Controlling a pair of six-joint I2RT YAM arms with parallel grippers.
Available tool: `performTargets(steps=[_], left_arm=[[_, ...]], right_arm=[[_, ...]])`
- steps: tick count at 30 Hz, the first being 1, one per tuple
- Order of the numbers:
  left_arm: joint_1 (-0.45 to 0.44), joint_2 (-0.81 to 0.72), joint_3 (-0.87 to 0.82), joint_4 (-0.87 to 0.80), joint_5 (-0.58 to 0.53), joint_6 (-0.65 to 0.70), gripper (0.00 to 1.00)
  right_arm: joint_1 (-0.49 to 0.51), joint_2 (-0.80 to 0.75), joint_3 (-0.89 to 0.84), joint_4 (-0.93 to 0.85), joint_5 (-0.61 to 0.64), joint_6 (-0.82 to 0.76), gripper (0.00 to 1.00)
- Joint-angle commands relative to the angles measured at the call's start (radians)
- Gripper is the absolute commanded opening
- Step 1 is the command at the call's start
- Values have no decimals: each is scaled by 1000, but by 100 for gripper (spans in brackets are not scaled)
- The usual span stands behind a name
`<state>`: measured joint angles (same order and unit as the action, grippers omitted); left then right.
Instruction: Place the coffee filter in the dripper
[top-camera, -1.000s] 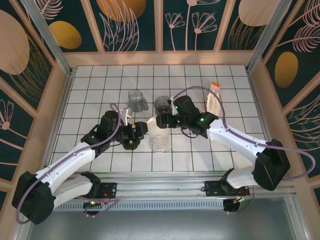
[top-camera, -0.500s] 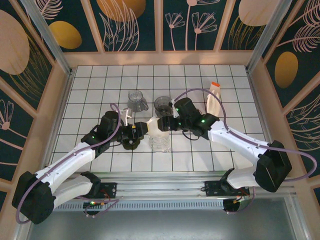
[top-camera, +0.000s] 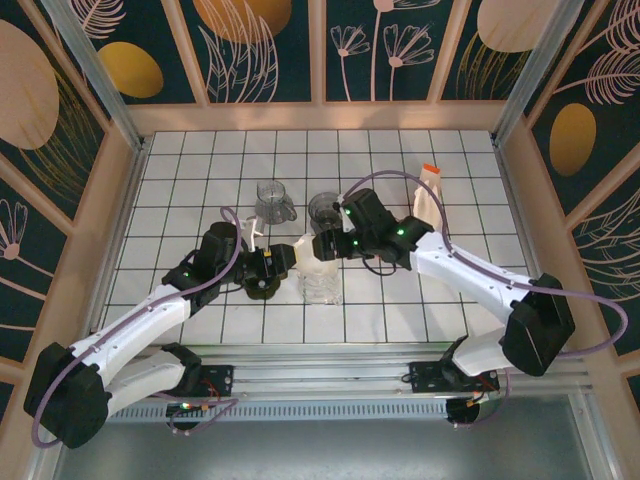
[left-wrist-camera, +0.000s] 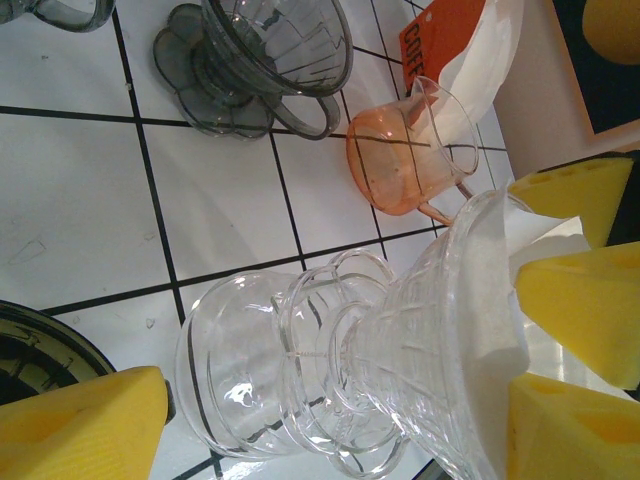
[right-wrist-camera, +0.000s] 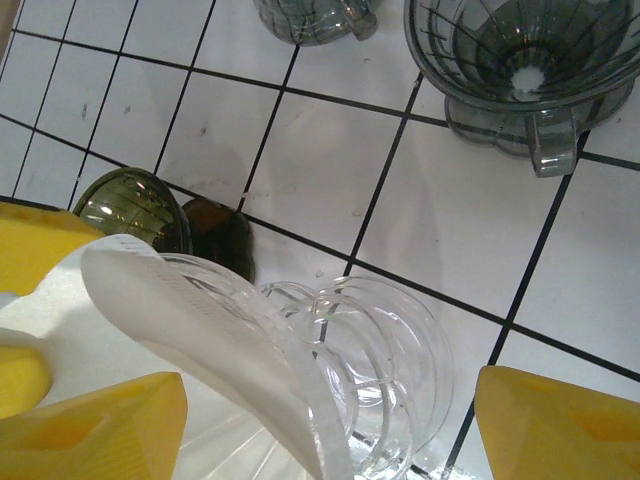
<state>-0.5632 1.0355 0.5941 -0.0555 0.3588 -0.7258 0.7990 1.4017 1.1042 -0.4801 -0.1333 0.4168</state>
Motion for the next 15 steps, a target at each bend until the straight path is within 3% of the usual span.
performTargets(steps=[1,15], left_arm=[[-4,0,-8,23,9,14,82],[-4,-5,-23,34,11,17,82]], right_arm=[[14,35,36,-74,-21,-30,77],[31,125,85,-135,4,-64,77]])
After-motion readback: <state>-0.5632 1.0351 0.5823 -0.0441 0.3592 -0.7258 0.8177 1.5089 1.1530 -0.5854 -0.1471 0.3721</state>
